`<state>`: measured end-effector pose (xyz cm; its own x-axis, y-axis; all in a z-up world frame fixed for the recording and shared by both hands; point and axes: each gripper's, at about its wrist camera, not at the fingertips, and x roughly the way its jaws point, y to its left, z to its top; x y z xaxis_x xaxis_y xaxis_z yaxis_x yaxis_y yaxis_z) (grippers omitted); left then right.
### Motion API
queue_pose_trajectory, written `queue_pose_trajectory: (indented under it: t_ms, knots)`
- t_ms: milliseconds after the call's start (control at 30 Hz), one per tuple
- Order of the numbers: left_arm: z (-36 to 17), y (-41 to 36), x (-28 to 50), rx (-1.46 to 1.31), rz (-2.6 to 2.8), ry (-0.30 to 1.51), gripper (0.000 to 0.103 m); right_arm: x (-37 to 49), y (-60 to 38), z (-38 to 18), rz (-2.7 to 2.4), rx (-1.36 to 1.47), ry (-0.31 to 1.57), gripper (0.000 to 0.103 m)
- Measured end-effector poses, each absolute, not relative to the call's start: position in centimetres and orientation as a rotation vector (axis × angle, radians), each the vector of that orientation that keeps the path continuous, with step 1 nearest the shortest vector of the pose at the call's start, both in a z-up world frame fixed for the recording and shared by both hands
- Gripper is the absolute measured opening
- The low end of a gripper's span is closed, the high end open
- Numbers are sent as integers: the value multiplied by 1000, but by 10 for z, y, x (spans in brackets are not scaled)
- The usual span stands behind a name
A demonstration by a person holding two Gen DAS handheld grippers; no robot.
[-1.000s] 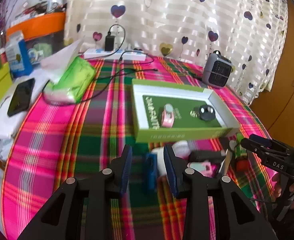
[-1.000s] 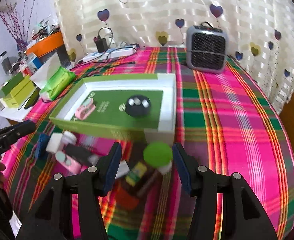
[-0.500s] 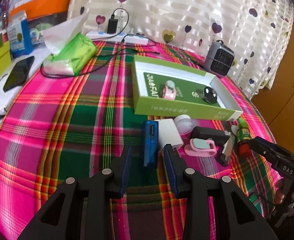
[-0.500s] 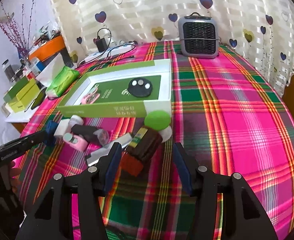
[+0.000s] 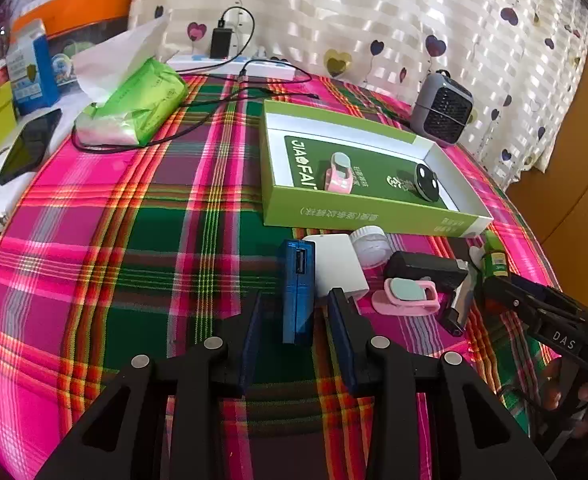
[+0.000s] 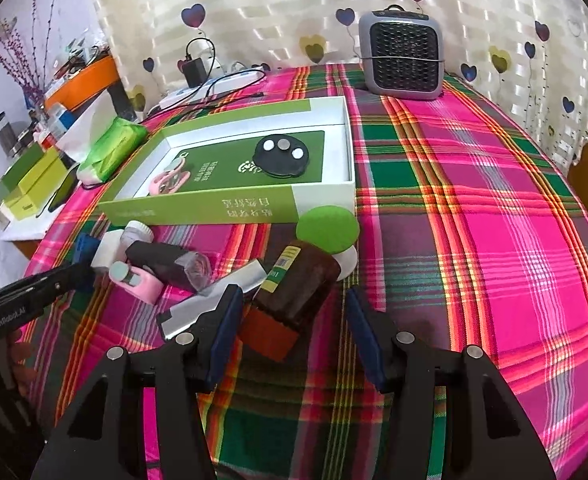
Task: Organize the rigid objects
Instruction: 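Withdraw both grippers from the box toward the remaining items, then grasp the blue USB stick with the left gripper while the right gripper grasps the brown bottle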
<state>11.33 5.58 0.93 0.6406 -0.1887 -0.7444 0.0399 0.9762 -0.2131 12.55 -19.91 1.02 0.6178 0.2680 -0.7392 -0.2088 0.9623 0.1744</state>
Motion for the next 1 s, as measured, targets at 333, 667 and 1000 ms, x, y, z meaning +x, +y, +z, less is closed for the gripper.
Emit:
queue_pose_trajectory:
  t_ms: [333,667,1000]
  knots:
    - [9,59,118,-175,-101,874,32,119,-203,17,204,25,845,54]
    - [6,62,128,-166,-62,888,32,130,-201,9,198,31,878,54]
    - [5,66,130,-185,-48,883,32,131,-201,8,198,42,878,54]
